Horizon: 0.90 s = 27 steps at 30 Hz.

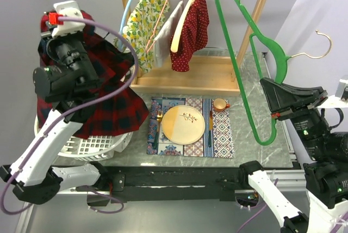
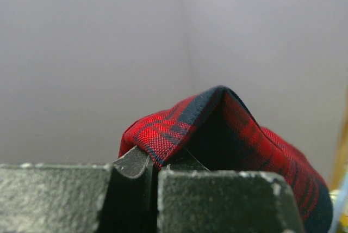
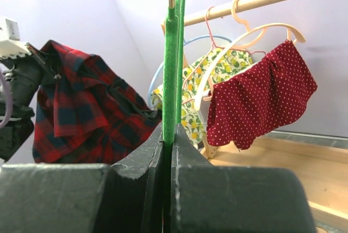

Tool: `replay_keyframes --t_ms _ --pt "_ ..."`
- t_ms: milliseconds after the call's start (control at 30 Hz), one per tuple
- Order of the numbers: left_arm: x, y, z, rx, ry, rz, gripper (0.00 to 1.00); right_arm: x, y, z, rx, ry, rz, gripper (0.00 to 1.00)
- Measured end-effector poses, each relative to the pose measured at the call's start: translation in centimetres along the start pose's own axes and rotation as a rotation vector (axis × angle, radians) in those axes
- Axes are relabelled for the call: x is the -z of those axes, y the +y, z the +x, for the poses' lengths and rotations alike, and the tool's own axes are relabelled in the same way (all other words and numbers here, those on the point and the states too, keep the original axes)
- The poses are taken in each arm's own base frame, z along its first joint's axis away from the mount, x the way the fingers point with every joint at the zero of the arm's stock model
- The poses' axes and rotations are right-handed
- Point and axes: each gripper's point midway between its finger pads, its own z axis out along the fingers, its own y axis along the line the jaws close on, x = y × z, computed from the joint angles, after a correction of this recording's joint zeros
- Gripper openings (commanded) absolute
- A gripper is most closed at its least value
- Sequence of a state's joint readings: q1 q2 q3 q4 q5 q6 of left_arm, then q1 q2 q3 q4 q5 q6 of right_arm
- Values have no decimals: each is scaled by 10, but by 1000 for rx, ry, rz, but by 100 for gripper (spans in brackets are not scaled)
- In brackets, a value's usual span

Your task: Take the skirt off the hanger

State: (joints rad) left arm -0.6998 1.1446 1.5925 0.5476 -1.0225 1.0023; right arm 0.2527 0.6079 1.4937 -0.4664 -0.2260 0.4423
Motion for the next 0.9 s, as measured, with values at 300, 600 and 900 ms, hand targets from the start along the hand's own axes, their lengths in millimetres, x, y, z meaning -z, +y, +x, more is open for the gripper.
replay_keyframes --t_ms 300,600,900 --pt "-19 51 -7 -30 43 -175 1 -11 -19 26 5 61 44 0" --pt "-17 58 3 -76 112 -205 1 -12 -22 27 9 61 55 0" --pt "14 47 47 92 184 -45 1 -13 -23 31 0 70 52 0"
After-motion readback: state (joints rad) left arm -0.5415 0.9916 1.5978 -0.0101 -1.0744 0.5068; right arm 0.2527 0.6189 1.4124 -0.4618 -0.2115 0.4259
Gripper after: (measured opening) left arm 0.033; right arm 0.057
